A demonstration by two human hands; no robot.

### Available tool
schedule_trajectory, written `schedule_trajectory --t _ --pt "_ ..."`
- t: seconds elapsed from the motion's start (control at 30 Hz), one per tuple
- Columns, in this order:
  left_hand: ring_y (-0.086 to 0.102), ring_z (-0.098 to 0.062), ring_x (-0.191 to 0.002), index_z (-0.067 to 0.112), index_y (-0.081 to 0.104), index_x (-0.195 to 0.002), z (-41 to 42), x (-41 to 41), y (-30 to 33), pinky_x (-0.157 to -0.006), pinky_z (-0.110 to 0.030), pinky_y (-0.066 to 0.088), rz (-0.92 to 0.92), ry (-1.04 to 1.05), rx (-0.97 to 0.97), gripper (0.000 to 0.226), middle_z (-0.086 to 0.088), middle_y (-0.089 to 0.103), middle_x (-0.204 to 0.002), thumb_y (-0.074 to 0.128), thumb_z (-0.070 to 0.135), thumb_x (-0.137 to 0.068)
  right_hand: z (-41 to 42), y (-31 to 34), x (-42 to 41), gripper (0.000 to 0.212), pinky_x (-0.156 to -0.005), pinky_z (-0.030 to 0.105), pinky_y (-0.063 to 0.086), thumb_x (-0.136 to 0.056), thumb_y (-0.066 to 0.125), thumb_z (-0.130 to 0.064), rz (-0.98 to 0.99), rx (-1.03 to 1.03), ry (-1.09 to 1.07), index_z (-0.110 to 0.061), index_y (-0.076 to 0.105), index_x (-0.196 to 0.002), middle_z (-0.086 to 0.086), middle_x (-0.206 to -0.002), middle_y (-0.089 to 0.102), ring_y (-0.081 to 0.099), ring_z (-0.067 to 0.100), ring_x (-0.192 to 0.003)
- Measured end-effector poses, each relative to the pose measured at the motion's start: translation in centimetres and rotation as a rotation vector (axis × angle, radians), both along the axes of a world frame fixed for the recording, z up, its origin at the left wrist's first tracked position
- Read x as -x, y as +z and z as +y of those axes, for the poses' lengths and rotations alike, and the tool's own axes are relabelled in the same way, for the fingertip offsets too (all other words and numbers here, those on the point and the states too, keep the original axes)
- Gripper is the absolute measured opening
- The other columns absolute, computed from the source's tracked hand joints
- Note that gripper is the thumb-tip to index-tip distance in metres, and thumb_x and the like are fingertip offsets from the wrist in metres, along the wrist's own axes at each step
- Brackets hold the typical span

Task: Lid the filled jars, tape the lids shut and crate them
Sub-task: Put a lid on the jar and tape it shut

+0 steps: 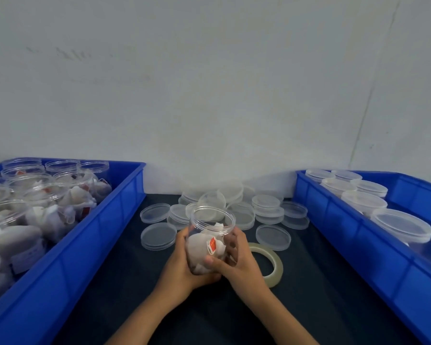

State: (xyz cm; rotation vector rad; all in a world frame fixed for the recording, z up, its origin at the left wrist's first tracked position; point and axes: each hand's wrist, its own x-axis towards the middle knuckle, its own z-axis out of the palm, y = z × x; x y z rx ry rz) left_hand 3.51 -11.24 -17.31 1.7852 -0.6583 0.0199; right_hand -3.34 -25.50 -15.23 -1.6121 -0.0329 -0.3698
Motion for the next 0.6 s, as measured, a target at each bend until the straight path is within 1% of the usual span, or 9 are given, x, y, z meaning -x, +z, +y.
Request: schedule_trajectory --t 0.07,0.1,0.17,0.2,0.27,0.37,0.43,0.53,0.6 --pt "0.059 0.011 -0.099 0.047 0.031 -0.123 0.1 0.0 -0.1 -0.073 -0.009 0.05 0.003 0.021 -0.01 0.099 0.016 0.054 -0.119 0.095 0.021 -0.053 -1.3 1.0 0.1 0.065 -0.092 0.027 0.052 -0.082 0.076 -0.011 0.042 0.092 -0.064 -0.021 0.042 -0.136 -0.001 -0.126 0.057 0.06 0.011 -0.113" --pt "0.06 0.008 -0.097 0.044 0.031 -0.122 0.2 0.1 -0.1 -0.071 -0.009 0.049 0.006 0.034 -0.025 0.097 0.016 0.054 -0.117 0.095 0.021 -0.053 -2.1 1.7 0.1 0.057 -0.09 0.023 0.051 -0.083 0.074 -0.013 0.07 0.161 -0.122 -0.019 0.047 -0.133 -0.002 -0.125 0.056 0.059 0.01 -0.111" --pt "0.059 0.004 -0.098 0.038 0.03 -0.124 0.3 0.2 0.0 -0.072 -0.01 0.048 0.006 0.063 -0.068 0.097 0.019 0.054 -0.112 0.095 0.027 -0.053 -3.8 2.9 0.2 0.034 -0.073 0.012 0.047 -0.086 0.071 -0.017 0.132 0.338 -0.234 -0.02 0.058 -0.117 -0.006 -0.112 0.061 0.059 0.003 -0.095" --pt "0.057 0.002 -0.099 0.035 0.03 -0.126 0.4 0.2 0.0 -0.076 -0.012 0.047 0.004 0.08 -0.084 0.098 0.019 0.054 -0.112 0.095 0.031 -0.052 -4.6 3.3 0.2 0.023 -0.066 0.01 0.045 -0.087 0.07 -0.019 0.148 0.438 -0.263 -0.021 0.062 -0.108 -0.008 -0.103 0.063 0.059 0.001 -0.087" --pt "0.057 -0.003 -0.101 0.032 0.03 -0.127 0.4 0.1 0.0 -0.082 -0.019 0.047 0.005 0.098 -0.1 0.099 0.016 0.054 -0.113 0.094 0.034 -0.052 -5.8 3.5 0.2 0.01 -0.066 0.012 0.044 -0.089 0.068 -0.021 0.173 0.622 -0.305 -0.027 0.063 -0.095 -0.013 -0.092 0.063 0.058 0.0 -0.082" --pt "0.056 0.0 -0.1 0.034 0.029 -0.127 0.3 0.1 -0.2 -0.08 -0.014 0.044 0.014 0.09 -0.088 0.098 0.016 0.054 -0.114 0.094 0.035 -0.053 -7.4 2.7 0.3 0.011 -0.077 0.022 0.049 -0.091 0.063 -0.021 0.222 0.764 -0.417 -0.031 0.059 -0.093 -0.014 -0.094 0.061 0.058 0.003 -0.088" --pt "0.055 0.005 -0.098 0.037 0.03 -0.123 0.2 0.0 -0.3 -0.074 -0.009 0.042 0.017 0.091 -0.068 0.095 0.019 0.054 -0.113 0.094 0.035 -0.053 -8.5 1.8 0.1 0.015 -0.084 0.026 0.048 -0.092 0.062 -0.021 0.269 0.812 -0.501 -0.028 0.061 -0.105 -0.009 -0.109 0.06 0.056 0.009 -0.099" --pt "0.055 0.007 -0.096 0.046 0.034 -0.113 0.3 -0.2 -0.5 -0.068 -0.007 0.044 0.01 0.116 -0.028 0.088 0.021 0.053 -0.111 0.095 0.033 -0.051 -10.0 0.7 -0.9 0.039 -0.097 0.037 0.046 -0.089 0.067 -0.025 0.342 0.838 -0.592 -0.023 0.054 -0.126 0.002 -0.132 0.049 0.047 0.021 -0.119" --pt "0.056 0.005 -0.096 0.048 0.035 -0.109 0.4 -0.3 -0.6 -0.067 -0.007 0.045 0.011 0.126 -0.002 0.086 0.021 0.053 -0.111 0.095 0.03 -0.051 -10.7 0.9 -1.7 0.058 -0.101 0.043 0.041 -0.085 0.07 -0.036 0.442 0.783 -0.605 -0.022 0.044 -0.134 0.006 -0.14 0.04 0.04 0.028 -0.127"
